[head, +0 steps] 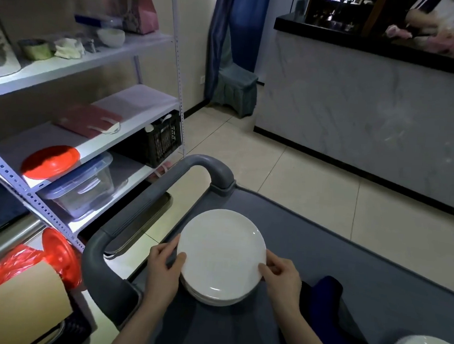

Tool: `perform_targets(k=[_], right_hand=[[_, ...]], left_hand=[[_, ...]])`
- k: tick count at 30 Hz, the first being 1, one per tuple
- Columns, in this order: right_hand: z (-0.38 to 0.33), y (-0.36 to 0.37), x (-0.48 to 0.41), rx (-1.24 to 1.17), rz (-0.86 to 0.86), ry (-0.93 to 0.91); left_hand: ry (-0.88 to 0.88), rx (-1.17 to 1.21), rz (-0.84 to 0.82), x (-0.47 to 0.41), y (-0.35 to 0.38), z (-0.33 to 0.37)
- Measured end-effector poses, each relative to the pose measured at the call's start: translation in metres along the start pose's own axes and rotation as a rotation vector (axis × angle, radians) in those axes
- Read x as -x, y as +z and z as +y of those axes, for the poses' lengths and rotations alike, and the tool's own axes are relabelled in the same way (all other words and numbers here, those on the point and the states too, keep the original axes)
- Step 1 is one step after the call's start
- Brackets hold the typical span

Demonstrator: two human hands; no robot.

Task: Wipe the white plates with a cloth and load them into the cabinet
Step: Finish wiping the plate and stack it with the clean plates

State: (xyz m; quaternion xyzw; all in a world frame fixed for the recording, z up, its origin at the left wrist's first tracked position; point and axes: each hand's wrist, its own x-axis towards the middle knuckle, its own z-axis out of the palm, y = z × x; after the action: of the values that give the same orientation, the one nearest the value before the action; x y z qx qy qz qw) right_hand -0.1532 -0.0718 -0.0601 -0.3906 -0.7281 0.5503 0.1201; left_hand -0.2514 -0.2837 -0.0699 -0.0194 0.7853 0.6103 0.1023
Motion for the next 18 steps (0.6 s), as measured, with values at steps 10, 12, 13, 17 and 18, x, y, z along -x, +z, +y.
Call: perform_targets(k=[10, 12, 13, 17, 18], right_hand=[[0.009, -0.037, -0.002, -0.079, -0.003, -0.016], [0.018, -0.059, 0.001, -0.104, 0.049, -0.001], [0.023, -0.072, 0.003, -0.109, 0.072, 0.005], [0.045, -0.135, 0.019, -0.120, 0.184, 0.042], [0.050, -0.152, 0.024, -0.133, 0.212, 0.056]], left_hand=[[0.223, -0.149, 0.150, 0.016, 0.028, 0.028], [0.274, -0.094, 0.053, 0.025, 0.049, 0.042], [0.282, -0.078, -0.009, 0.031, 0.062, 0.049], [0.261, -0.087, -0.301, 0.061, 0.120, 0.066], [0.264, -0.098, -0.371, 0.070, 0.136, 0.067]])
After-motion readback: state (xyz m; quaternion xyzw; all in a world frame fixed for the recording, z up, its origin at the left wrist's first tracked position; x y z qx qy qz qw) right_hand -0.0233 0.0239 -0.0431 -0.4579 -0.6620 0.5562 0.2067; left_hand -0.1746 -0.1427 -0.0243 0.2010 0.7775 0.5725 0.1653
